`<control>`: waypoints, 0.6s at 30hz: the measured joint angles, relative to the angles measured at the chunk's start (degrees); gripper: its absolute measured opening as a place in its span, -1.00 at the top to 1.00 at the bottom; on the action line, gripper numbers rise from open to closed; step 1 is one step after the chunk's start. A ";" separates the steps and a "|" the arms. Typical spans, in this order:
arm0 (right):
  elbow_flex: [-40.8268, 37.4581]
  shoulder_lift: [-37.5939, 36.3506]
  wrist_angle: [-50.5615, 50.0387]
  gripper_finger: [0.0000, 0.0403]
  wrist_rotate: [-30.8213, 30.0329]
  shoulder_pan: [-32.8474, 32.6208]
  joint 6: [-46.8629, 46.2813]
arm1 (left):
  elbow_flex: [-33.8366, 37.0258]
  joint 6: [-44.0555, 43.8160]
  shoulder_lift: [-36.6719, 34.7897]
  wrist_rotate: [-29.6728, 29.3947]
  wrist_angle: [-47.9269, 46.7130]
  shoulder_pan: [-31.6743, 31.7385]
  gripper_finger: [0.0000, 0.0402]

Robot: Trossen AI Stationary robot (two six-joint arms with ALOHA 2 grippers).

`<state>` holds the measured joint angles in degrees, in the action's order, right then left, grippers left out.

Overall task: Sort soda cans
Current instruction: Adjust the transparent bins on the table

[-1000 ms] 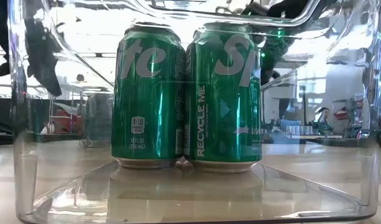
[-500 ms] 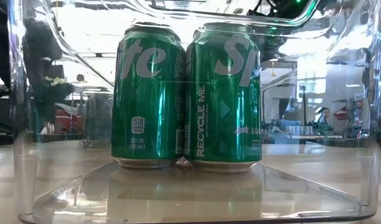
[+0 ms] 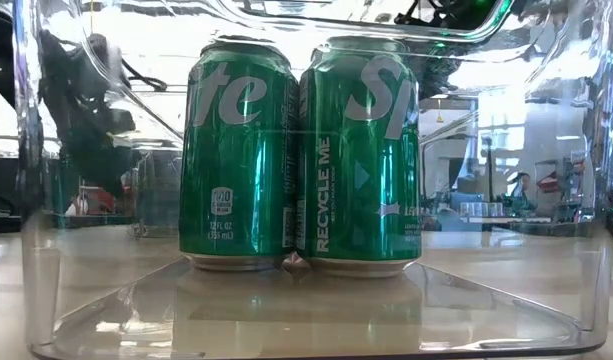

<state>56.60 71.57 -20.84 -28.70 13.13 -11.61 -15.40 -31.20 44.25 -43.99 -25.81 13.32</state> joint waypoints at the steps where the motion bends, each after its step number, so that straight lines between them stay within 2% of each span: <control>1: 0.00 0.00 -0.16 -0.42 -0.08 0.02 -0.03 | 0.02 1.80 0.01 0.26 0.73 0.88 0.99; 6: 0.00 0.00 -0.13 -0.42 -0.14 0.11 -0.08 | 0.04 11.52 0.04 2.48 5.72 4.98 0.99; 12: 0.00 0.00 -0.16 -0.42 -0.14 0.13 0.10 | 2.74 25.06 0.00 11.31 16.49 9.81 1.00; 18: 0.00 0.02 -1.72 -0.42 -0.14 0.32 0.10 | 5.98 31.11 0.00 18.18 24.05 14.21 1.00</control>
<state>56.60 71.59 -22.56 -28.84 13.44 -11.51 -9.42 -0.09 44.25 -25.80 -1.76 27.53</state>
